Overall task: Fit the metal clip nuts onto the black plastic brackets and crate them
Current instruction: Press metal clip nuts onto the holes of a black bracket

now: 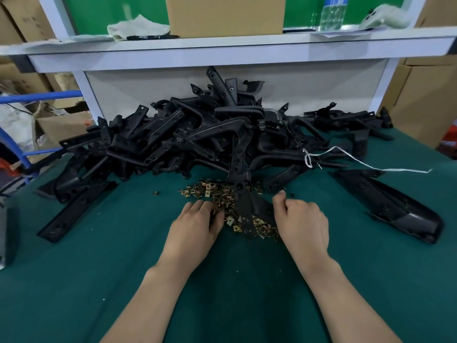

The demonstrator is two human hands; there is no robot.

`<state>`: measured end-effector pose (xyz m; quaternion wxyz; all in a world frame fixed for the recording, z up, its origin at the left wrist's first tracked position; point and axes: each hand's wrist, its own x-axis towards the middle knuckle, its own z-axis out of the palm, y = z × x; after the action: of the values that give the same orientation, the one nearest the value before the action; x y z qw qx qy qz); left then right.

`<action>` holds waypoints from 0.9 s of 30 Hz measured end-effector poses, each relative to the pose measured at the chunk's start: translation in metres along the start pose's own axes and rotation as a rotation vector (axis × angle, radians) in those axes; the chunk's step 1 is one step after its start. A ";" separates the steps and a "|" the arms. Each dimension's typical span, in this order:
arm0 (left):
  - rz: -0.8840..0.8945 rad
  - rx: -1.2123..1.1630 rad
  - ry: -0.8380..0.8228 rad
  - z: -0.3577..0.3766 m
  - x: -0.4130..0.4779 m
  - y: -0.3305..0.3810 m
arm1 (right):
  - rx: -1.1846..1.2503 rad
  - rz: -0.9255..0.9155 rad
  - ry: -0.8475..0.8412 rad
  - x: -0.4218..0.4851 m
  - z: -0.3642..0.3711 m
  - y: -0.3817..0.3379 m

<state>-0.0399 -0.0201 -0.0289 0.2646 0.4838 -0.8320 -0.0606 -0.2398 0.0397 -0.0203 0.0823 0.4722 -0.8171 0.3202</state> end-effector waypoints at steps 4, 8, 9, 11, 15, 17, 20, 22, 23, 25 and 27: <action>-0.061 -0.019 0.033 -0.003 0.001 0.001 | 0.034 0.013 0.005 0.000 0.000 0.000; -0.180 -0.204 0.131 -0.006 0.003 -0.004 | 0.051 0.021 -0.011 0.000 -0.001 0.000; -0.228 -0.318 0.151 -0.006 0.004 -0.006 | 0.054 0.022 -0.014 0.001 -0.002 0.000; -0.330 -0.547 0.180 -0.008 0.008 -0.011 | 0.055 0.020 -0.014 0.001 -0.002 0.000; -0.441 -0.782 0.241 -0.010 0.012 -0.018 | 0.051 0.008 -0.006 0.001 -0.001 0.001; -0.407 -0.767 0.213 -0.007 0.011 -0.017 | 0.047 0.000 -0.006 0.001 0.000 0.001; -0.280 -0.587 0.110 -0.002 0.006 -0.012 | 0.060 -0.008 -0.005 0.001 0.000 0.000; -0.203 -0.383 0.068 0.000 0.003 -0.009 | 0.064 -0.012 -0.005 0.000 -0.001 0.000; -0.174 -0.304 0.063 0.001 0.002 -0.008 | 0.063 -0.014 -0.006 0.000 -0.001 0.000; -0.135 -0.215 0.065 0.000 0.001 -0.007 | 0.065 -0.016 -0.010 0.001 -0.001 0.000; -0.109 -0.194 0.082 0.000 0.000 -0.006 | 0.070 -0.013 -0.015 0.001 -0.001 0.001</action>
<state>-0.0350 -0.0232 -0.0308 0.3403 0.5026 -0.7831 -0.1356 -0.2412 0.0397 -0.0190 0.0616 0.4825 -0.8030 0.3443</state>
